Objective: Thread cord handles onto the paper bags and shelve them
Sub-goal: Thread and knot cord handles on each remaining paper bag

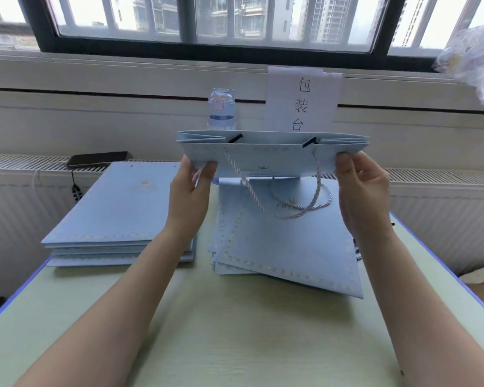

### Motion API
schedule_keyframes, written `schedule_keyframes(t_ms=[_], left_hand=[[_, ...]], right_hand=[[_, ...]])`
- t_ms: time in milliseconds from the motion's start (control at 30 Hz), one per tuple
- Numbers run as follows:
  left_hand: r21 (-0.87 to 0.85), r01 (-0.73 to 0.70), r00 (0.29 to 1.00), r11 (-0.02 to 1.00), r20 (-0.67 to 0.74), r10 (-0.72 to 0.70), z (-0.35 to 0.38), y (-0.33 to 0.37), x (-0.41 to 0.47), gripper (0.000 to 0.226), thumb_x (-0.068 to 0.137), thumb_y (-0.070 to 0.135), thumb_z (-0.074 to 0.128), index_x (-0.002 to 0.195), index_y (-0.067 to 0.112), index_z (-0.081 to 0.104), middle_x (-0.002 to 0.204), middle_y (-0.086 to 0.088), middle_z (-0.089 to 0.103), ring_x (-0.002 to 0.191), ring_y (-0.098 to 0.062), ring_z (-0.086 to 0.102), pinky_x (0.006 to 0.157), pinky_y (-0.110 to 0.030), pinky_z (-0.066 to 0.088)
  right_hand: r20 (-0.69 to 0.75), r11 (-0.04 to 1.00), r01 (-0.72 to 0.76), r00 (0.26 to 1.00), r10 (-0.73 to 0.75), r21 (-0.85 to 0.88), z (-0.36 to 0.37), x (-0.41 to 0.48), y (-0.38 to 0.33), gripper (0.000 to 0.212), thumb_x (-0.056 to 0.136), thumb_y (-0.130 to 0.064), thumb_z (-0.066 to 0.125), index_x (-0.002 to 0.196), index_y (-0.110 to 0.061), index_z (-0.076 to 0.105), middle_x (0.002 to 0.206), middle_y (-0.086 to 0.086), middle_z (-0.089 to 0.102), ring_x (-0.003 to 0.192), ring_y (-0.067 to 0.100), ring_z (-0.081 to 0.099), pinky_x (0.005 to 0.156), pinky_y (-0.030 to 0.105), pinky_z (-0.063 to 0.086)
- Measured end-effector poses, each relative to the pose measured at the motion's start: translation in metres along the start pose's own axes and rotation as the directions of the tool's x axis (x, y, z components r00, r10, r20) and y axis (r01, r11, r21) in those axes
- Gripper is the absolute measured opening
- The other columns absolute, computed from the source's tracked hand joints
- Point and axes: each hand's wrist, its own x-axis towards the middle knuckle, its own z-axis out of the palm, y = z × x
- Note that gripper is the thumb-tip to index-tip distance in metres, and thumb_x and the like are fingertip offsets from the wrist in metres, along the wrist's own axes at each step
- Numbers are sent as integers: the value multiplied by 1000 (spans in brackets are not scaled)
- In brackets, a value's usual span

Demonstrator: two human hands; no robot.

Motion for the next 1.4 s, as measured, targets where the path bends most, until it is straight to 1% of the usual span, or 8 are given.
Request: schedule_keyframes(t_ms=[167, 300, 467, 800, 933, 1000, 1267, 1400], left_hand=[[-134, -54, 993, 990, -109, 40, -1, 20, 5, 17, 98, 8, 49, 112, 15, 54, 102, 10, 62, 89, 10, 59, 78, -11, 46], [-178, -65, 990, 982, -132, 42, 0, 38, 17, 14, 95, 11, 54, 95, 24, 58, 91, 8, 64, 77, 9, 60, 69, -10, 46], [-163, -7, 986, 987, -164, -20, 0, 58, 48, 10, 92, 20, 61, 82, 20, 59, 78, 6, 63, 64, 2, 58, 62, -16, 48], [24, 259, 966, 966, 13, -259, -3, 15, 40, 66, 85, 9, 69, 143, 13, 39, 131, -6, 55, 118, -23, 55, 99, -41, 47], [596, -285, 954, 751, 250, 165, 9, -6, 19, 83, 78, 17, 75, 147, 9, 30, 152, -16, 26, 138, -33, 24, 113, -50, 26], [637, -486, 872, 598, 401, 282, 30, -8, 10, 76, 78, 42, 66, 140, 7, 41, 144, -16, 41, 132, -34, 37, 107, -54, 30], [558, -474, 874, 681, 208, 438, 96, 5, 13, 28, 86, 29, 50, 88, 12, 72, 75, -2, 66, 70, -27, 61, 78, -29, 37], [517, -579, 814, 630, 327, 480, 93, -5, 0, 22, 84, 13, 45, 78, 8, 65, 72, -8, 60, 64, -30, 57, 69, -28, 34]], right_hand=[[169, 988, -49, 983, 73, -144, 0, 0, 6, 28, 90, -25, 58, 118, -27, 57, 115, -8, 65, 111, 9, 58, 92, 20, 45], [54, 934, -42, 996, 66, -355, 6, 0, 12, 18, 96, -19, 53, 92, -36, 54, 83, -26, 63, 83, -7, 56, 85, 24, 42], [-45, 984, -104, 994, 98, -144, 18, 14, -12, 9, 96, -17, 55, 95, -19, 64, 77, -12, 66, 72, 1, 59, 67, 14, 46], [-83, 947, -291, 956, 282, -134, 14, 14, -9, 19, 97, -10, 49, 105, -21, 63, 101, 1, 70, 91, 15, 65, 79, 32, 53], [-45, 889, -408, 912, 407, -207, 11, -4, 11, 23, 98, -7, 45, 114, -17, 56, 103, 4, 69, 92, 20, 67, 77, 33, 53], [-53, 882, -423, 905, 421, -208, 15, -15, 19, 23, 98, -6, 44, 109, -22, 55, 97, 3, 70, 84, 22, 67, 74, 38, 52], [-54, 906, -397, 918, 393, -148, 17, -29, 29, 23, 98, -2, 43, 100, -23, 52, 93, 3, 69, 74, 10, 65, 64, 24, 50], [-121, 925, -372, 924, 362, -75, 9, -26, 26, 19, 99, -6, 43, 99, -23, 51, 89, -5, 70, 70, 7, 65, 60, 22, 51]])
